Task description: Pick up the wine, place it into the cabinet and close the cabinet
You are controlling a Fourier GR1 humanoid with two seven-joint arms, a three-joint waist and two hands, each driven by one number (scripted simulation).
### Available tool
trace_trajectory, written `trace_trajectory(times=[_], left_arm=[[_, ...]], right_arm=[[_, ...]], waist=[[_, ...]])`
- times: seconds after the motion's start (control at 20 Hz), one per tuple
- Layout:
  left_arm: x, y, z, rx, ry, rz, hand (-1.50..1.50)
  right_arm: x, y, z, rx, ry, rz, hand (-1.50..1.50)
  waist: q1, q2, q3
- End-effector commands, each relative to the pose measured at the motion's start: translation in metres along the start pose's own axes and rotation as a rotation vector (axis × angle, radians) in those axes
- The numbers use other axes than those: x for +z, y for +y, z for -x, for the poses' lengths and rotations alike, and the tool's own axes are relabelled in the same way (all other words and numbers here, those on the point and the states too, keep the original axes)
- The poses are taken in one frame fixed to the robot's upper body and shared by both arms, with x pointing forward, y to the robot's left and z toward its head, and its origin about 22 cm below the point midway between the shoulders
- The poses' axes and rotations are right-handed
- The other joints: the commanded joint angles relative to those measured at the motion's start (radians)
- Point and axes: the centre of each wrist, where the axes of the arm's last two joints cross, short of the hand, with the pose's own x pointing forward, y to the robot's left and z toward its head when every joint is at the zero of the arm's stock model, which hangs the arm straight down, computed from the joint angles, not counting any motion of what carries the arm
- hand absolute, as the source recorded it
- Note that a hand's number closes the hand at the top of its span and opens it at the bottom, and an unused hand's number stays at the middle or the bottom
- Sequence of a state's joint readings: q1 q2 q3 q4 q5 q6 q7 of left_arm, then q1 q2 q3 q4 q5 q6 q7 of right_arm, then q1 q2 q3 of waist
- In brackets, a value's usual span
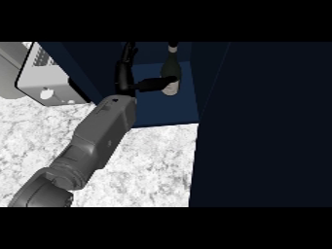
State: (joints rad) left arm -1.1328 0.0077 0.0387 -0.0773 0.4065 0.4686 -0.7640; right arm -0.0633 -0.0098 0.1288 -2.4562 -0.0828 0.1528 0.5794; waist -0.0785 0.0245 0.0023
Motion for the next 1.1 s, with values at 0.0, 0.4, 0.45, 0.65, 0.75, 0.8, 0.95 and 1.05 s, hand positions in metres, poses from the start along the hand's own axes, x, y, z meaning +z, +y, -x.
trace_trajectory(times=[0.0, 0.4, 0.45, 0.65, 0.75, 0.8, 0.95, 1.05], left_arm=[[0.003, 0.015, 0.011, -0.006, -0.011, -0.035, -1.5], [0.005, 0.012, 0.011, 0.014, -0.035, -0.05, -1.5], [0.006, 0.021, 0.018, 0.04, -0.034, -0.009, -1.5], [0.019, 0.016, 0.027, 0.064, -0.053, 0.013, -1.5], [0.016, 0.009, 0.021, 0.08, -0.053, 0.031, -1.5], [0.015, 0.016, 0.024, 0.075, -0.048, 0.055, -1.5], [0.016, 0.009, 0.021, 0.118, -0.027, 0.068, -1.5], [0.021, 0.013, 0.027, 0.136, -0.041, 0.097, -1.5]], right_arm=[[0.001, 0.0, -0.003, -0.015, -0.034, -0.007, -1.5], [0.014, 0.006, -0.018, -0.035, -0.011, -0.035, -1.5], [0.0, 0.007, -0.009, -0.043, -0.03, -0.002, -1.5], [0.006, 0.007, -0.011, -0.022, -0.015, -0.033, -1.5], [-0.001, 0.005, -0.005, -0.011, -0.008, -0.015, -1.5], [0.008, 0.004, -0.011, -0.024, -0.009, -0.023, -1.5], [-0.009, 0.007, 0.011, -0.026, -0.004, -0.004, -1.5], [0.009, 0.002, -0.009, -0.016, -0.021, -0.011, -1.5]], waist=[[0.001, 0.009, -0.004], [-0.009, 0.003, -0.004], [0.004, 0.006, -0.005], [0.006, 0.002, -0.004], [0.003, 0.006, -0.004], [0.005, 0.001, -0.004], [0.009, 0.003, -0.003], [0.017, -0.004, -0.003]])
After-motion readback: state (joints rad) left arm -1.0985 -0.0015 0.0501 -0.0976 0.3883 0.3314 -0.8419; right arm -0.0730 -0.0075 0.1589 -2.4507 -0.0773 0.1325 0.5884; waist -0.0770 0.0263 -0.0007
